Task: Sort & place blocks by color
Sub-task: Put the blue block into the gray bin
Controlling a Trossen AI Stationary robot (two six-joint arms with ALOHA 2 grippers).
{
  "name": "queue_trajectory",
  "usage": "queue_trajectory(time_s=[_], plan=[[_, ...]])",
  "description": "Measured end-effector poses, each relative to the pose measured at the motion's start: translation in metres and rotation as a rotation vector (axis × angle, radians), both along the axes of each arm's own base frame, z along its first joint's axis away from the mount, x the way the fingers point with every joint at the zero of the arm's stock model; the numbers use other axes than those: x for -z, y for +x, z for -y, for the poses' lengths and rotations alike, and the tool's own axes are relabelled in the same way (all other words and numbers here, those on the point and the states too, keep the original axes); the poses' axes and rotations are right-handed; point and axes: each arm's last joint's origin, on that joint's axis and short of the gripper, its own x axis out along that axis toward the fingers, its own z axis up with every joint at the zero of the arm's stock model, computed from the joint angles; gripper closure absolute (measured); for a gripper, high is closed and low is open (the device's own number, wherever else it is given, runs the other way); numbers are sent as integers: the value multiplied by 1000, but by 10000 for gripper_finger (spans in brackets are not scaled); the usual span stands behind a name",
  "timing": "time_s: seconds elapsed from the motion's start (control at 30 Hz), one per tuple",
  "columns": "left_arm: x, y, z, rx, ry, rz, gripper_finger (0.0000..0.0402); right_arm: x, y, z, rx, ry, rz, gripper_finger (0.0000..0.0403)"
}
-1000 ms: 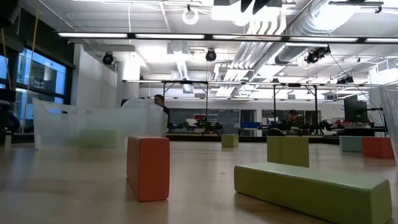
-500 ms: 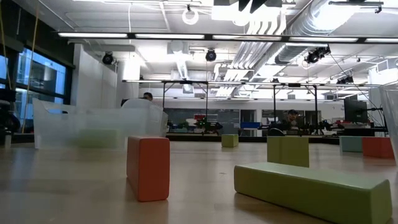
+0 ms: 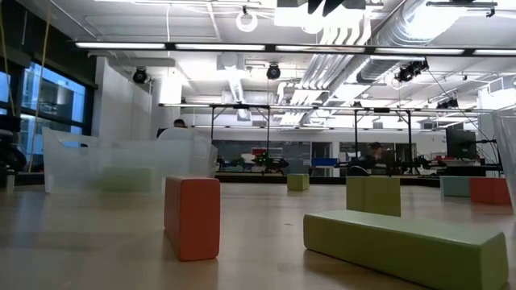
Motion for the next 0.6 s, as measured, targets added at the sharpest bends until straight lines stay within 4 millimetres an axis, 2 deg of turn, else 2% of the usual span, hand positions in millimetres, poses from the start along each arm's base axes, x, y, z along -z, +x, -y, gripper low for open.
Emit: queue_trajectory(time_s=[0.23,0.6], plan=[[9,0,0,3,8,-53,200,0,0,0,-13,-6,-9,206],[12,-3,-2,42,42,-87,307,0,0,0,-18,-8,-13,206]])
